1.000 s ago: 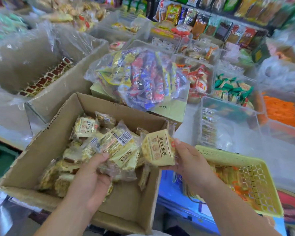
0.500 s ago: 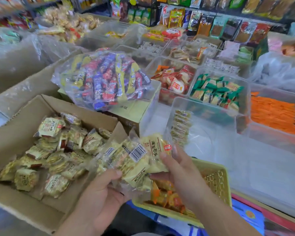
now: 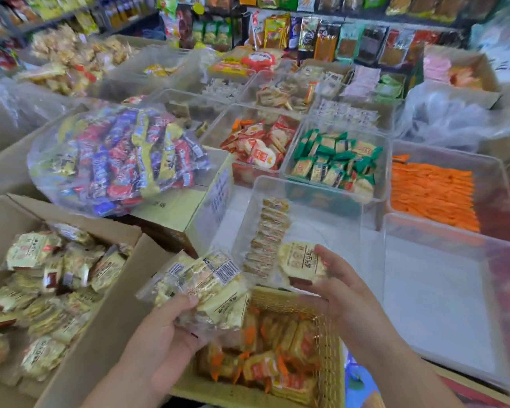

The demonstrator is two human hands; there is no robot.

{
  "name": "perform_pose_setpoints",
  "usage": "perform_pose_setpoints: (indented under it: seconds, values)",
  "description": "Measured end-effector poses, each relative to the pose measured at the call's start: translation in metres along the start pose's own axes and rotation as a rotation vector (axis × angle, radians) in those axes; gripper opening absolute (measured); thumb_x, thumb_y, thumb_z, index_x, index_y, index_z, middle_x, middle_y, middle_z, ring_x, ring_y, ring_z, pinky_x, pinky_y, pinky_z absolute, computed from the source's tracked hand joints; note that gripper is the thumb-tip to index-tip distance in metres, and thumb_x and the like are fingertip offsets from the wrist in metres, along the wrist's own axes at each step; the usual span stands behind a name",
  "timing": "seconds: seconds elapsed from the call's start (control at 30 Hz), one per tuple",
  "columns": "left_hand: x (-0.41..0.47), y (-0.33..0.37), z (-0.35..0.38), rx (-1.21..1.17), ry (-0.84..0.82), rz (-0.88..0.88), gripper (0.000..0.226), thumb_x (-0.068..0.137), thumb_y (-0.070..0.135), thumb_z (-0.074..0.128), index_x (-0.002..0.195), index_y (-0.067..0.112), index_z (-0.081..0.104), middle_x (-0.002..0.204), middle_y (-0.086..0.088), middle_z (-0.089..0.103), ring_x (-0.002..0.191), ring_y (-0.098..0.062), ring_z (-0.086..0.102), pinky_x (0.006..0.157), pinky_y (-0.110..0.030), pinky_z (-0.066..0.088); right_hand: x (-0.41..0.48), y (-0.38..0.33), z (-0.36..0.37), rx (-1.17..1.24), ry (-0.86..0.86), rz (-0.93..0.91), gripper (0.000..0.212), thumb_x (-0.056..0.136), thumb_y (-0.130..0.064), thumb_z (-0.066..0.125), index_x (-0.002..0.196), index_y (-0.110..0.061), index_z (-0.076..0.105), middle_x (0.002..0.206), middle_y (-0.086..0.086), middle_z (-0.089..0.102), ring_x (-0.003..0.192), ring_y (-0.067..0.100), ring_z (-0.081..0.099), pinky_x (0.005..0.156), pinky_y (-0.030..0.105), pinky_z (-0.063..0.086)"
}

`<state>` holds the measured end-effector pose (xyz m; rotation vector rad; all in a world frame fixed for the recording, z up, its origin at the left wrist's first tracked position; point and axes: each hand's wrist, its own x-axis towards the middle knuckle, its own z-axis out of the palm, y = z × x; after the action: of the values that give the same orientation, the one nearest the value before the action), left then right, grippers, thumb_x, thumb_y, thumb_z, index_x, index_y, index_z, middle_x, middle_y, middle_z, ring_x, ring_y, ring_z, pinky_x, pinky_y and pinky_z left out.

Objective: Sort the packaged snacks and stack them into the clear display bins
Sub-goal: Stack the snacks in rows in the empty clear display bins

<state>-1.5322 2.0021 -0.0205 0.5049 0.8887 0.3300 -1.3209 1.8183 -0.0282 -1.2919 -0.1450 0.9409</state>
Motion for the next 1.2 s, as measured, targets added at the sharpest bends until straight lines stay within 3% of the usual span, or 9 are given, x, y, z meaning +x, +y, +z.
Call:
perform_pose_setpoints:
  seconds: [0.2, 0.37, 0.43, 0.47, 0.57, 0.7, 0.83, 1.07, 1.2]
  values:
    - [0.052, 0.010, 0.022, -0.041, 0.041, 0.017, 0.019, 0.075, 0.004, 0.069, 0.094, 0.003, 0.064, 0.090, -0.012, 0.059, 0.107, -0.037, 0.051, 0.110, -0.073, 0.035, 0.040, -0.007, -0.033, -0.240, 0.106, -0.014, 0.065, 0.094, 0.009, 0.053, 0.139, -0.038, 0.052, 0.132, -0.005, 0.065, 0.112, 0.014, 0.069, 0.086, 0.033, 0.056]
    - [0.078, 0.013, 0.029, -0.050, 0.015, 0.012, 0.020, 0.076, 0.006, 0.070, 0.084, 0.013, 0.053, 0.060, 0.001, 0.055, 0.058, -0.016, 0.059, 0.094, -0.076, 0.047, 0.080, 0.004, -0.036, -0.646, 0.235, -0.066, 0.033, 0.098, -0.021, 0.066, 0.115, -0.049, 0.061, 0.120, -0.003, 0.064, 0.095, 0.022, 0.069, 0.084, 0.043, 0.059]
    - [0.084, 0.012, 0.028, -0.095, 0.019, 0.030, 0.037, 0.079, 0.006, 0.067, 0.090, 0.018, 0.034, 0.055, 0.005, 0.051, 0.048, -0.011, 0.056, 0.093, -0.076, 0.049, 0.097, 0.011, -0.042, -0.864, 0.180, -0.036, 0.026, 0.099, -0.030, 0.064, 0.119, -0.045, 0.060, 0.140, 0.006, 0.053, 0.114, 0.026, 0.063, 0.090, 0.036, 0.053]
    - [0.087, 0.010, 0.024, -0.055, 0.028, 0.007, 0.058, 0.080, 0.006, 0.065, 0.133, -0.001, 0.043, 0.052, 0.006, 0.049, 0.045, -0.010, 0.054, 0.094, -0.075, 0.049, 0.104, 0.013, -0.046, -1.006, 0.149, 0.004, 0.026, 0.099, -0.035, 0.064, 0.124, -0.042, 0.059, 0.153, 0.010, 0.040, 0.131, 0.029, 0.052, 0.099, 0.037, 0.047]
    - [0.086, 0.012, 0.025, -0.061, 0.043, -0.013, 0.021, 0.078, 0.006, 0.063, 0.098, 0.013, 0.058, 0.049, 0.007, 0.047, 0.043, -0.010, 0.053, 0.104, -0.073, 0.043, 0.121, 0.017, -0.053, -1.364, 0.073, 0.102, 0.036, 0.096, -0.045, 0.064, 0.129, -0.029, 0.064, 0.166, 0.012, 0.018, 0.149, 0.032, 0.028, 0.113, 0.039, 0.034]
    - [0.088, 0.012, 0.024, -0.035, 0.040, -0.017, 0.032, 0.078, 0.006, 0.063, 0.109, 0.009, 0.059, 0.054, 0.006, 0.051, 0.044, -0.011, 0.054, 0.109, -0.070, 0.039, 0.138, 0.020, -0.047, -1.734, -0.101, 0.163, 0.029, 0.093, -0.046, 0.063, 0.093, -0.017, 0.063, 0.095, 0.000, 0.054, 0.090, 0.023, 0.058, 0.064, 0.032, 0.039]
    - [0.090, 0.012, 0.020, -0.003, 0.007, -0.005, 0.037, 0.075, 0.006, 0.067, 0.111, 0.007, 0.060, 0.081, -0.007, 0.058, 0.060, -0.018, 0.059, 0.095, -0.067, 0.051, 0.146, 0.030, -0.037, -1.790, -0.233, 0.270, 0.039, 0.088, -0.049, 0.067, 0.088, -0.010, 0.066, 0.079, 0.003, 0.058, 0.074, 0.023, 0.054, 0.058, 0.031, 0.038]
    - [0.088, 0.011, 0.019, -0.009, -0.020, 0.016, 0.046, 0.075, 0.004, 0.067, 0.119, 0.012, 0.062, 0.066, -0.002, 0.058, 0.048, -0.016, 0.060, 0.069, -0.056, 0.063, 0.151, 0.033, -0.031, -1.538, -0.432, 0.369, 0.040, 0.104, -0.037, 0.051, 0.136, -0.016, 0.062, 0.141, 0.004, 0.059, 0.125, 0.023, 0.055, 0.099, 0.030, 0.041]
    - [0.087, 0.010, 0.013, -0.011, 0.020, 0.019, 0.028, 0.076, 0.000, 0.068, 0.097, 0.013, 0.055, 0.124, -0.024, 0.070, 0.109, -0.046, 0.069, 0.083, -0.073, 0.054, 0.149, 0.033, -0.033, -1.528, -0.501, 0.404, 0.038, 0.107, -0.026, 0.043, 0.143, -0.022, 0.054, 0.147, 0.003, 0.053, 0.129, 0.023, 0.051, 0.102, 0.030, 0.039]
